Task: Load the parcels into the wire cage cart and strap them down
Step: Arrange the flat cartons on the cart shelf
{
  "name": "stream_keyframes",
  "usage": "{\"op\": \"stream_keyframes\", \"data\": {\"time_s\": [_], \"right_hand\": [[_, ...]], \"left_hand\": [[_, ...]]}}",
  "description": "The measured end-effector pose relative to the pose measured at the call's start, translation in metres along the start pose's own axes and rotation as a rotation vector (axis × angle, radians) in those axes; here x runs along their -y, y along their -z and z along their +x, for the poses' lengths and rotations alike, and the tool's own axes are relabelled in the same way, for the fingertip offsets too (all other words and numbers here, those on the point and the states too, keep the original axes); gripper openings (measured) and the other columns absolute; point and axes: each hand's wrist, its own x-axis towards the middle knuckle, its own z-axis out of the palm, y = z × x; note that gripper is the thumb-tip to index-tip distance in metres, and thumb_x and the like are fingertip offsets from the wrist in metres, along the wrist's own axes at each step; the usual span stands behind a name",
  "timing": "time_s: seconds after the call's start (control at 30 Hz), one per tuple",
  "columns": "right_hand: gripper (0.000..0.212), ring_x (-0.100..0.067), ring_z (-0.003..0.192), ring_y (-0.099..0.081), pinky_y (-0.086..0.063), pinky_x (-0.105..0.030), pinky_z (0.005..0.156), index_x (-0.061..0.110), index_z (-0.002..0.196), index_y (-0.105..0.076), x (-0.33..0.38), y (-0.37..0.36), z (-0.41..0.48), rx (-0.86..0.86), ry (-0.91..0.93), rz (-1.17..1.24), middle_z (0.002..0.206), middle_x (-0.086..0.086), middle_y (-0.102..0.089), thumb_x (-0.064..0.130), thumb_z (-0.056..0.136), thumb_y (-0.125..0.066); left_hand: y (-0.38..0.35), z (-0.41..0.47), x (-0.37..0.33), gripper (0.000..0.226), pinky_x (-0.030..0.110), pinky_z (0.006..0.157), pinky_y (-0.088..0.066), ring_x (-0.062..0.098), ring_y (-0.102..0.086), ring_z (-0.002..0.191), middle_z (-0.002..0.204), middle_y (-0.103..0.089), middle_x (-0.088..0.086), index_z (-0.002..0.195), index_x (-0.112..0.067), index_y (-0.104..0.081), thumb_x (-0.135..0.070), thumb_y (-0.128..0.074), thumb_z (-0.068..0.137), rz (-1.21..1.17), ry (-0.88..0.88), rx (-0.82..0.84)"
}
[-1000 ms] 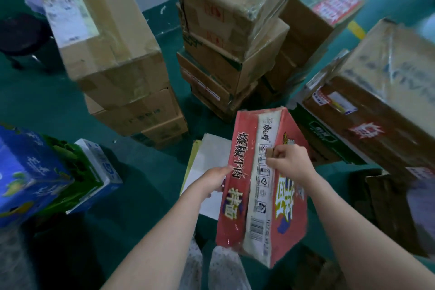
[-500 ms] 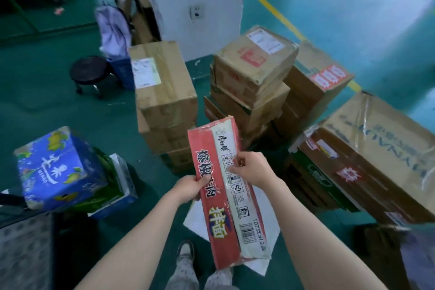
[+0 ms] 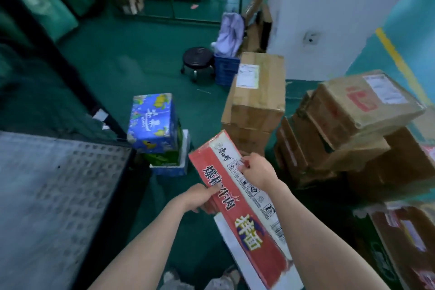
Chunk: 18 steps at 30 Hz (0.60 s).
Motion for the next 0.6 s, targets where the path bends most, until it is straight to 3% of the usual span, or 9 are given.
{"op": "stream_keyframes", "data": {"time_s": [0.1, 0.17, 0.23, 0.3, 0.4, 0.43, 0.5, 0.6], "right_hand": [[0.036, -0.028, 0.111, -0.054, -0.041, -0.03, 0.09, 0.009, 0.126, -0.057, 0.038, -0.013, 0.01, 0.104, 0.072, -0.023, 0.121, -0.011, -0.051, 0.03, 0.097, -0.05], [0.022, -0.028, 0.1, -0.057, -0.04, -0.026, 0.08, 0.012, 0.095, -0.065, 0.066, -0.025, 0.015, 0.174, 0.105, -0.024, 0.107, -0.01, -0.05, 0.029, 0.096, -0.05], [0.033, -0.026, 0.084, -0.055, -0.036, -0.023, 0.064, 0.018, 0.062, -0.049, 0.102, -0.042, 0.018, 0.221, 0.154, -0.019, 0.092, -0.009, -0.05, 0.027, 0.094, -0.052], [0.03, -0.023, 0.077, -0.054, -0.035, -0.023, 0.056, 0.015, 0.063, -0.053, 0.136, -0.06, 0.016, 0.263, 0.211, -0.021, 0.082, -0.007, -0.054, 0.029, 0.09, -0.058], [0.02, -0.015, 0.076, -0.055, -0.037, -0.019, 0.059, 0.022, 0.077, -0.058, 0.178, -0.084, 0.009, 0.344, 0.32, -0.059, 0.078, 0.007, -0.056, 0.037, 0.081, -0.07], [0.02, -0.017, 0.084, -0.056, -0.038, -0.016, 0.063, 0.022, 0.085, -0.06, 0.192, -0.092, 0.005, 0.353, 0.369, -0.087, 0.085, 0.007, -0.058, 0.036, 0.079, -0.073], [0.04, -0.022, 0.098, -0.057, -0.039, -0.018, 0.07, 0.012, 0.105, -0.062, 0.231, -0.116, -0.008, 0.346, 0.457, -0.147, 0.103, -0.002, -0.06, 0.034, 0.075, -0.078], [0.03, -0.019, 0.079, -0.048, -0.03, -0.019, 0.052, 0.015, 0.07, -0.05, 0.276, -0.144, -0.027, 0.331, 0.586, -0.212, 0.081, 0.0, -0.048, 0.025, 0.074, -0.078]], "left_hand": [[0.019, -0.02, 0.027, 0.057, 0.035, 0.087, -0.042, 0.007, -0.064, 0.069, 0.073, -0.07, -0.008, 0.076, -0.021, -0.067, -0.061, -0.031, 0.094, -0.054, 0.029, -0.034], [0.033, -0.037, 0.048, 0.058, 0.036, 0.091, -0.044, 0.009, -0.063, 0.076, 0.078, -0.069, -0.008, 0.078, -0.021, -0.068, -0.062, -0.03, 0.093, -0.091, 0.055, -0.066], [0.049, -0.057, 0.073, 0.057, 0.038, 0.096, -0.043, 0.014, -0.061, 0.087, 0.086, -0.067, -0.008, 0.09, -0.019, -0.068, -0.061, -0.031, 0.093, -0.168, 0.084, -0.125], [0.061, -0.075, 0.102, 0.053, 0.037, 0.094, -0.042, 0.015, -0.058, 0.09, 0.096, -0.064, -0.005, 0.103, -0.02, -0.065, -0.061, -0.032, 0.093, -0.239, 0.114, -0.196], [0.073, -0.097, 0.142, 0.055, 0.037, 0.091, -0.043, 0.018, -0.06, 0.098, 0.108, -0.065, -0.002, 0.103, -0.021, -0.064, -0.065, -0.034, 0.09, -0.313, 0.168, -0.257], [0.076, -0.106, 0.155, 0.056, 0.037, 0.09, -0.043, 0.017, -0.06, 0.097, 0.104, -0.066, -0.003, 0.099, -0.021, -0.066, -0.066, -0.033, 0.09, -0.334, 0.18, -0.278], [0.083, -0.131, 0.189, 0.058, 0.037, 0.093, -0.044, 0.014, -0.062, 0.092, 0.092, -0.068, -0.008, 0.089, -0.021, -0.068, -0.066, -0.033, 0.089, -0.399, 0.198, -0.335], [0.088, -0.16, 0.225, 0.057, 0.038, 0.095, -0.045, 0.014, -0.064, 0.091, 0.087, -0.068, -0.01, 0.082, -0.023, -0.067, -0.066, -0.031, 0.089, -0.474, 0.207, -0.4]]}}
